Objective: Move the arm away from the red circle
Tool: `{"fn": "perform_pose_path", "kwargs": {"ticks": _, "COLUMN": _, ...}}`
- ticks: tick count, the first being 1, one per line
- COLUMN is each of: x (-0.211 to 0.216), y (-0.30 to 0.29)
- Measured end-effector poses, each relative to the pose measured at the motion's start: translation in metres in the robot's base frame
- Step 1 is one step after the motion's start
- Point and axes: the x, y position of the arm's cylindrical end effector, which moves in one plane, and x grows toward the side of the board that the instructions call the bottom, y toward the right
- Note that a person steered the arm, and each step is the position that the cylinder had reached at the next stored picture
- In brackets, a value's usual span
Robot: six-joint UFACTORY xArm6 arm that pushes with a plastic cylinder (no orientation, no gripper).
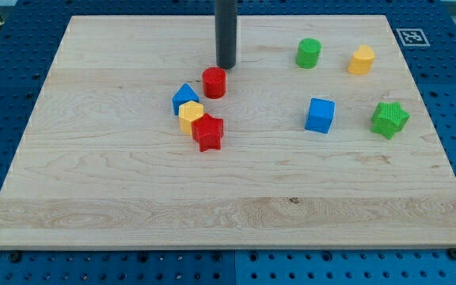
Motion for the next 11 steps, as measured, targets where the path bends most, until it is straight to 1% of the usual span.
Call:
{"fn": "perform_pose_path", "kwargs": {"ticks": 2, "x": 0.048, "y": 0.01}}
{"fn": "perform_pose_path", "kwargs": {"ticks": 3, "x": 0.044, "y": 0.01}}
{"fn": "perform_pose_path", "kwargs": {"ticks": 4, "x": 0.045, "y": 0.041}}
{"fn": "perform_pose_path", "kwargs": {"ticks": 5, "x": 0.079, "y": 0.057}}
{"fn": "perform_pose_path", "kwargs": {"ticks": 7, "x": 0.081, "y": 0.034}}
{"fn": "perform_pose_path", "kwargs": {"ticks": 9, "x": 0.081, "y": 0.038}}
{"fn": "perform_pose_path", "kwargs": {"ticks": 11, "x": 0.075, "y": 0.168}}
